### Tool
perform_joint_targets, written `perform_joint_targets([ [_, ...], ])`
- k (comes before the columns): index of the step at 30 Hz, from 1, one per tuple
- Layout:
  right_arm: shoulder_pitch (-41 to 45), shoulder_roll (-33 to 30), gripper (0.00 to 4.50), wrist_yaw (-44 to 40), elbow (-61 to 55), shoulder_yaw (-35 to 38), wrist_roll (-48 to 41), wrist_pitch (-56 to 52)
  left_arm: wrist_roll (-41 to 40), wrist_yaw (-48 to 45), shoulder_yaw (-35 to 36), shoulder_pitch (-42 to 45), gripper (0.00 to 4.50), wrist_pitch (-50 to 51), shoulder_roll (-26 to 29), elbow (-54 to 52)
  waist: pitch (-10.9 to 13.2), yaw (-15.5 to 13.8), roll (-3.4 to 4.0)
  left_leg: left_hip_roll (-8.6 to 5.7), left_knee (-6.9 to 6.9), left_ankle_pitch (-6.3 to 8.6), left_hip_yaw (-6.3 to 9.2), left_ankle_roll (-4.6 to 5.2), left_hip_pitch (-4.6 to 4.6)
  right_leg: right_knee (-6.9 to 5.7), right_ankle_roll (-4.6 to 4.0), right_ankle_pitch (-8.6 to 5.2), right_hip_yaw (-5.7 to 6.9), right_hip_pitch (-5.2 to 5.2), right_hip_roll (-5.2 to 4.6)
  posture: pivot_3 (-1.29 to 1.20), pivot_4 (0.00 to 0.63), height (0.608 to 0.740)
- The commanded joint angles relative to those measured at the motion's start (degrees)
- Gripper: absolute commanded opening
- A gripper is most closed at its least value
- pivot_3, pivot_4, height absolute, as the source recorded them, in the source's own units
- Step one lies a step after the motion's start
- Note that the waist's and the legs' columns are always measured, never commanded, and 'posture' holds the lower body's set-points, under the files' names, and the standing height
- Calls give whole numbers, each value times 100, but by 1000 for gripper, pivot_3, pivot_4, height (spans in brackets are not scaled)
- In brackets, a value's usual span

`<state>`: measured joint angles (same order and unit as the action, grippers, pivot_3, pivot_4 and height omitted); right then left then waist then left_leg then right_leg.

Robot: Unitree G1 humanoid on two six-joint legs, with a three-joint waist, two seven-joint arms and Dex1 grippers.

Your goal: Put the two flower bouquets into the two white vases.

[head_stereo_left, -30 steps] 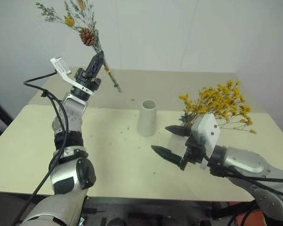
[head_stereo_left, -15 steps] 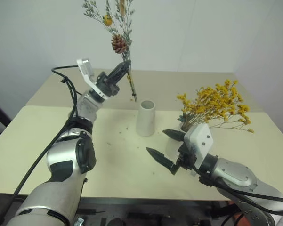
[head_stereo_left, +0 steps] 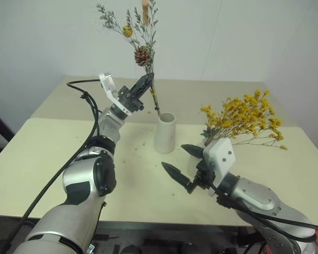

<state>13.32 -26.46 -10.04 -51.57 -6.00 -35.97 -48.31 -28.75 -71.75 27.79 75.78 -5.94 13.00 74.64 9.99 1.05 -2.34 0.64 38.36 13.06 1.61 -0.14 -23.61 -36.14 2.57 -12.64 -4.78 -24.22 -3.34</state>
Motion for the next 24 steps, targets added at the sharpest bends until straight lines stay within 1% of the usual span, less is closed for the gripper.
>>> perform_joint_targets([
  [1,65,46,4500,90,-233,16,60,-31,112,126,15,196,33,-275,-109,-28,0,0,0,0,0,0,0,0,0,0,0,0,0,0,0,0,150,740],
  [5,35,78,4500,136,-278,69,55,-69,211,224,0,170,33,-431,-230,-5,0,1,0,0,0,0,0,0,0,0,0,0,0,0,0,0,150,740],
  [7,-28,96,4500,158,-290,145,21,-96,416,205,-148,132,33,-584,-261,-2,0,2,0,0,0,0,0,0,0,0,0,0,0,0,0,0,150,740],
  [15,-225,-119,4500,108,-222,310,178,-94,809,103,-351,-29,33,-744,-306,40,0,2,0,0,0,0,0,0,2,-1,0,0,0,1,1,0,150,740],
  [20,-218,1,4500,110,-124,300,189,-20,1216,128,-626,-144,33,-1066,-395,56,0,4,0,0,0,0,0,0,3,-1,0,0,0,3,1,0,150,740],
  [24,-321,164,4500,105,-118,307,152,44,1253,138,-606,-207,33,-1131,-417,63,0,5,0,0,0,0,0,0,2,-1,0,0,0,1,1,0,150,740],
])
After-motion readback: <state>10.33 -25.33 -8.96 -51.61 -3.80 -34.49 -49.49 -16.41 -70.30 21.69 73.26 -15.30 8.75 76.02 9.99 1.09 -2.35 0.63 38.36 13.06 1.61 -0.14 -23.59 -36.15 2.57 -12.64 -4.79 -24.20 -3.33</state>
